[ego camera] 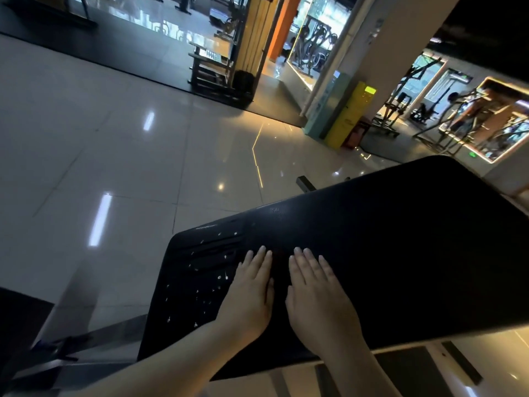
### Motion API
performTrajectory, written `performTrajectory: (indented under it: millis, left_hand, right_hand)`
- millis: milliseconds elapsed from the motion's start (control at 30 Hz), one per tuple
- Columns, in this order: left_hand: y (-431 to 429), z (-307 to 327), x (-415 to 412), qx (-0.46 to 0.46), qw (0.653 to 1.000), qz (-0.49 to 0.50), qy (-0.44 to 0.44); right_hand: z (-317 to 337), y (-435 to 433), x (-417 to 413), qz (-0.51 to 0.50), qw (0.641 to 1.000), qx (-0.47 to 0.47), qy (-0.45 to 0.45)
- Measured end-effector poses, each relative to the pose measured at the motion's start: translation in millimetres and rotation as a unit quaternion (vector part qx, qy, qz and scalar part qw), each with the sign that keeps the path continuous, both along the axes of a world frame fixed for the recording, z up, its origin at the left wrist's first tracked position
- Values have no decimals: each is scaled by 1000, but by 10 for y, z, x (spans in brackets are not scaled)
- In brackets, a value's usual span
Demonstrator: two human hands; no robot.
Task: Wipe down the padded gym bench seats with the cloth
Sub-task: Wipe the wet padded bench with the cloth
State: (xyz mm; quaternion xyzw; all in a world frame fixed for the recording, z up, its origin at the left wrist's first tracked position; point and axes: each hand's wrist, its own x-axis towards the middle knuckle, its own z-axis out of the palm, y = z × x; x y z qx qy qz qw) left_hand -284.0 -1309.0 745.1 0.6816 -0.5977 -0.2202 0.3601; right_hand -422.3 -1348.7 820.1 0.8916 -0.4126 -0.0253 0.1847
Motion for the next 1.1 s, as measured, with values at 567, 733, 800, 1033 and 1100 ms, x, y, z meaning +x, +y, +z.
performTrajectory:
  millis: [567, 733, 800, 1033, 1100]
  left_hand:
    - [-208, 58, 81, -6, 1000, -19, -1]
    - [321, -121, 70, -59, 997, -54, 9]
    - [472, -159, 27, -60, 996, -69, 23]
    - [-141, -30, 231, -7, 999, -42, 28]
    - [-244, 34, 158, 24, 1000, -9, 10]
  right_hand:
    - [43, 9, 24, -8, 1000, -8, 18]
    - [31, 33, 25, -14, 1000, -3, 17]
    - [37, 30, 25, -16, 1000, -1, 18]
    - [77, 26, 49, -18, 1000, 9, 20]
    - [70, 37, 53, -18, 999, 7, 28]
